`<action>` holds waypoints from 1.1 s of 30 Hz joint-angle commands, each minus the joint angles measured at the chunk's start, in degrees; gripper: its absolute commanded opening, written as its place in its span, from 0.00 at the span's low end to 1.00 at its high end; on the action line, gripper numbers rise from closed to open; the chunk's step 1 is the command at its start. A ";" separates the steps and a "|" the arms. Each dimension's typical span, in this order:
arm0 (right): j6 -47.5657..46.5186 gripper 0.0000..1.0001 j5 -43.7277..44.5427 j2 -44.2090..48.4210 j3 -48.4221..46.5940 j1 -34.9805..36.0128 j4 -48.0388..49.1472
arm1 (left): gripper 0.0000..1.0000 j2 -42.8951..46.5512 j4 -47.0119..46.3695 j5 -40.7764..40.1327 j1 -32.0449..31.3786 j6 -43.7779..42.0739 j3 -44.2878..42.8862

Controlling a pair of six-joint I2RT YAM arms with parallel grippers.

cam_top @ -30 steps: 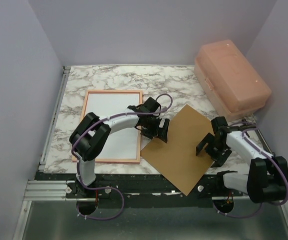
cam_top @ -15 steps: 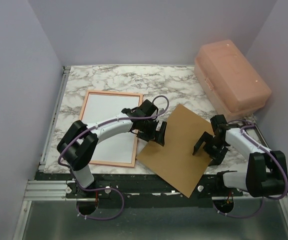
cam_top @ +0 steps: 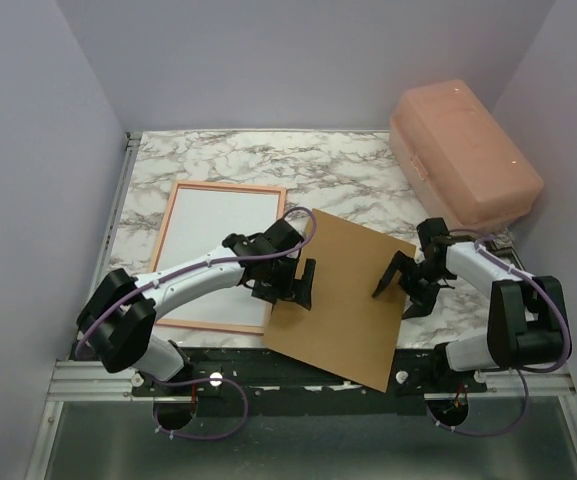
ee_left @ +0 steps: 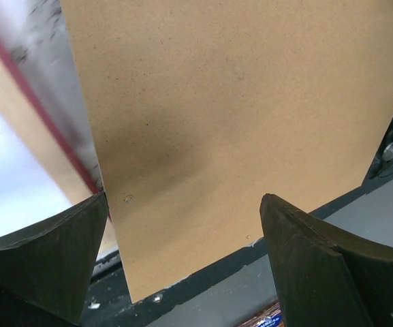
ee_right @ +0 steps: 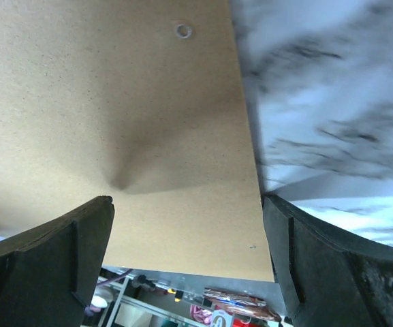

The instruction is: Put the photo into the frame

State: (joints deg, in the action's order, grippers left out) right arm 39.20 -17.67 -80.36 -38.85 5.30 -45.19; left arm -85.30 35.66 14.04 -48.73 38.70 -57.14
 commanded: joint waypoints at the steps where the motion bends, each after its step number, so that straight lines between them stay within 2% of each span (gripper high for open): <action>1: 2.16 0.97 -11.58 -4.71 -1.40 2.70 20.21 | 0.93 3.59 -2.14 -1.56 -1.16 6.45 1.75; 8: 5.73 0.97 -12.54 -12.77 -8.75 11.66 24.17 | 0.94 7.09 0.87 -5.67 2.03 8.10 6.29; 14: 9.12 0.97 -11.43 -19.36 -15.49 17.60 26.12 | 0.95 12.21 3.76 -7.98 8.42 8.05 9.41; 20: 9.76 0.98 -11.20 -21.37 -15.57 18.55 27.12 | 0.98 15.33 8.64 -11.31 14.36 6.70 8.29; 24: 7.04 0.99 -6.75 -21.42 -15.65 18.57 23.79 | 0.98 14.53 13.51 -16.63 15.07 6.26 6.29; 28: 4.74 1.00 -2.51 -21.03 -15.71 18.43 20.25 | 0.99 13.46 14.95 -18.24 15.17 6.16 5.90; 33: 3.22 1.00 -3.05 -17.70 -11.99 16.03 20.76 | 0.96 13.52 16.23 -20.12 15.17 6.92 5.80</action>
State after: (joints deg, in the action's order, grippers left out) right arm 46.00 -25.50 -98.80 -55.05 22.81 -19.75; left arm -71.77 49.65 -2.44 -33.76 45.08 -50.15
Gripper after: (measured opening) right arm 0.992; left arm 0.975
